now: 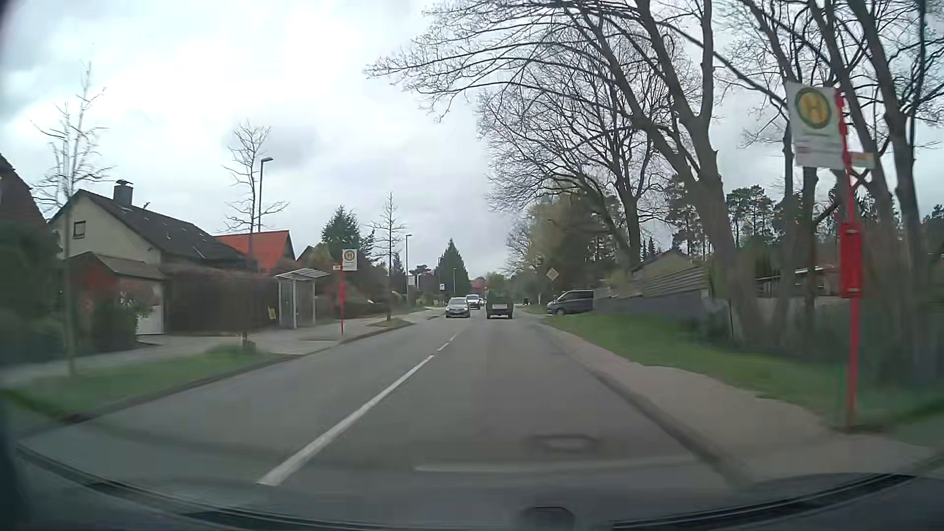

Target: Follow the waypoints while adhering to traffic rules and regulations

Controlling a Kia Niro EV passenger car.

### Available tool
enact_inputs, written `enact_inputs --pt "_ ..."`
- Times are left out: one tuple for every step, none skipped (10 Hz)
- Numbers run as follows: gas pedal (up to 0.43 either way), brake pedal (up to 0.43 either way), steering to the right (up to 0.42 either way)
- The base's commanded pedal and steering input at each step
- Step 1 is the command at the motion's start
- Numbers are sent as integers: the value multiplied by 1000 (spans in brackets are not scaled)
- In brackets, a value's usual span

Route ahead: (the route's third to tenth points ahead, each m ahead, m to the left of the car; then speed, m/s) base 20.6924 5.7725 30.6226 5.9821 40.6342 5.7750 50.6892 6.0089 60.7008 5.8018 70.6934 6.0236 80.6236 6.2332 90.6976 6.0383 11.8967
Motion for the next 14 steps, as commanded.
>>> enact_inputs --pt "189 0 -4" --pt "189 0 -4" --pt "189 0 -4" --pt "189 0 -4" --pt "189 0 -4" --pt "197 6 -4" --pt "197 0 -4" --pt "197 0 -4" --pt "197 0 -4" --pt "197 0 -4" --pt "197 0 -4" --pt "197 0 -4" --pt "197 0 -4" --pt "197 0 -4"
